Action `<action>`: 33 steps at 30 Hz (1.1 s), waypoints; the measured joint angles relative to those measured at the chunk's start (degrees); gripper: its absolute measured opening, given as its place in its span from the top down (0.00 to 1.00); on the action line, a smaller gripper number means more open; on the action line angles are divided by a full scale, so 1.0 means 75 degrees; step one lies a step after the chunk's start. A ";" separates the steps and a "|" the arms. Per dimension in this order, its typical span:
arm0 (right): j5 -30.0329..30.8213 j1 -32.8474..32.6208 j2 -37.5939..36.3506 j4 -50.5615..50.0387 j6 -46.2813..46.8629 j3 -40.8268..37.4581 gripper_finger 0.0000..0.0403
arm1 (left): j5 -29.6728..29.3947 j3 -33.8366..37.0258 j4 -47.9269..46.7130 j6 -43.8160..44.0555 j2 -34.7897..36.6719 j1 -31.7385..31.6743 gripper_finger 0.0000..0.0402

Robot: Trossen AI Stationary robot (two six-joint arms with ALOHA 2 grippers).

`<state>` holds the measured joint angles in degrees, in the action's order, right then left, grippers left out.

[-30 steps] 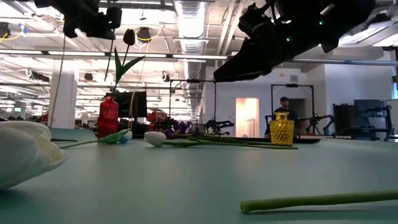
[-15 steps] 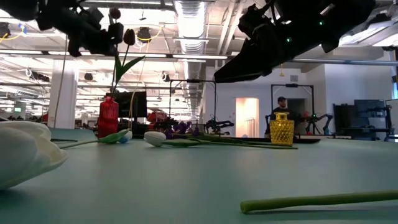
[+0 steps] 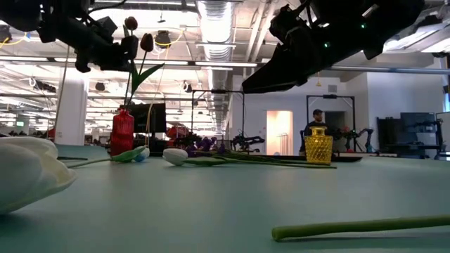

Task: Sort flowers into vase by color
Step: Put the red tulip into the red vase

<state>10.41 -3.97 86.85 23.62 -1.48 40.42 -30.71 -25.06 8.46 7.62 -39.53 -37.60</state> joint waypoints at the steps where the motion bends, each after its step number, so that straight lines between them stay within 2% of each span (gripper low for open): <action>1: 0.0000 0.0000 0.0000 0.0007 0.0000 0.0000 0.37 | 0.0000 0.0000 -0.0048 0.0014 -0.0042 0.0000 1.00; 10: 0.0003 0.0000 0.0000 0.0002 0.0000 0.0000 0.37 | -0.0001 0.0000 -0.0290 0.0219 -0.0609 0.0000 1.00; 19: 0.0006 0.0000 0.0000 -0.0009 -0.0003 0.0000 0.37 | 0.0043 0.0032 -0.0314 0.0275 -0.0690 0.0012 1.00; 24: 0.0003 0.0000 0.0000 -0.0009 -0.0010 0.0000 0.37 | 0.0098 0.0996 0.0701 0.0490 -0.0540 0.0012 1.00; 26: 0.0004 0.0000 0.0000 -0.0006 -0.0017 0.0000 0.37 | 0.0416 0.1215 0.1089 0.0472 -0.0399 0.0012 1.00; 33: 0.0004 0.0000 0.0000 -0.0006 -0.0012 0.0000 0.37 | 0.0576 0.1282 0.0896 0.0545 -0.0267 0.0012 0.99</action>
<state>10.45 -3.97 86.85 23.57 -1.56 40.42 -26.39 -15.44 15.18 11.70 -41.54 -37.52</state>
